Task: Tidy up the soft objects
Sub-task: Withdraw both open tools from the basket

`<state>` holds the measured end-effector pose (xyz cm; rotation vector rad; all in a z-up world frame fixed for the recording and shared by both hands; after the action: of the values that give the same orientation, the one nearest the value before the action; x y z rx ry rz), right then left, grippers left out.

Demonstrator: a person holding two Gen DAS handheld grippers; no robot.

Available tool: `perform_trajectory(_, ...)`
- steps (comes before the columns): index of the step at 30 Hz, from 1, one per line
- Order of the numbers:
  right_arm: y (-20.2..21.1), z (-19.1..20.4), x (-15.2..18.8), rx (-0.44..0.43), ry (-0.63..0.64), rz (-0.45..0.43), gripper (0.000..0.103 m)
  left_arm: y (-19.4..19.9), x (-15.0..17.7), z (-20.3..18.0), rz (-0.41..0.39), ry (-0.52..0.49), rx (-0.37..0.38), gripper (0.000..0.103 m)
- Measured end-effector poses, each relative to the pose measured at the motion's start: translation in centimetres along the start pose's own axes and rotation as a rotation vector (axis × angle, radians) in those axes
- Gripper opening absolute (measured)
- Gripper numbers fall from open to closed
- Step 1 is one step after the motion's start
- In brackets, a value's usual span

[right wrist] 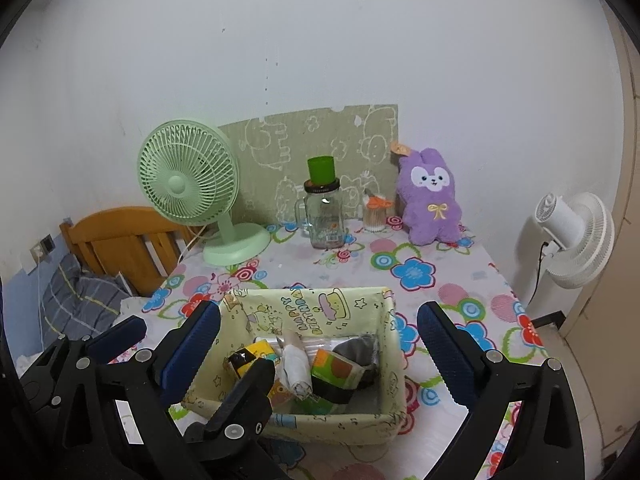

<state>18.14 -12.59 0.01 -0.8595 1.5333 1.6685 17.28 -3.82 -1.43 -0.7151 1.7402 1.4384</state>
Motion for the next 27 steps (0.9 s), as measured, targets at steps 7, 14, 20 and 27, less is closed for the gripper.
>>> perform_trajectory(7, 2.1, -0.4, 0.1, 0.012, 0.002, -0.017, 0.1, 1.5, 0.3, -0.7, -0.018, -0.004, 0.006, 0.102)
perform_trajectory(14, 4.2, -0.6, 0.2, 0.019, 0.007, -0.038, 0.1, 3.3, 0.5, -1.4, -0.042, -0.011, 0.013, 0.102)
perform_trajectory(20, 5.9, -0.8, 0.5, 0.028, 0.015, -0.058, 0.1, 4.8, 1.0, -2.0, -0.067, -0.009, 0.022, 0.102)
perform_trajectory(27, 7.6, -0.8, 1.1, 0.039, 0.021, -0.073, 0.1, 6.1, 1.7, -2.4, -0.079, -0.004, 0.029, 0.102)
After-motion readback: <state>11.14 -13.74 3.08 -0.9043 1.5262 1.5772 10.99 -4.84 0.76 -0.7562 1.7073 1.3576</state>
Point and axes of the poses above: each gripper's, at about its wrist camera, not at the fingertips, and y roughly against the way its jaws point, z to its left, x to its underside, the point moved 4 cm from there along -y, roughly the way its jaws point, and after that the axes turned 5 degrees about x, right-handed, at the moved point
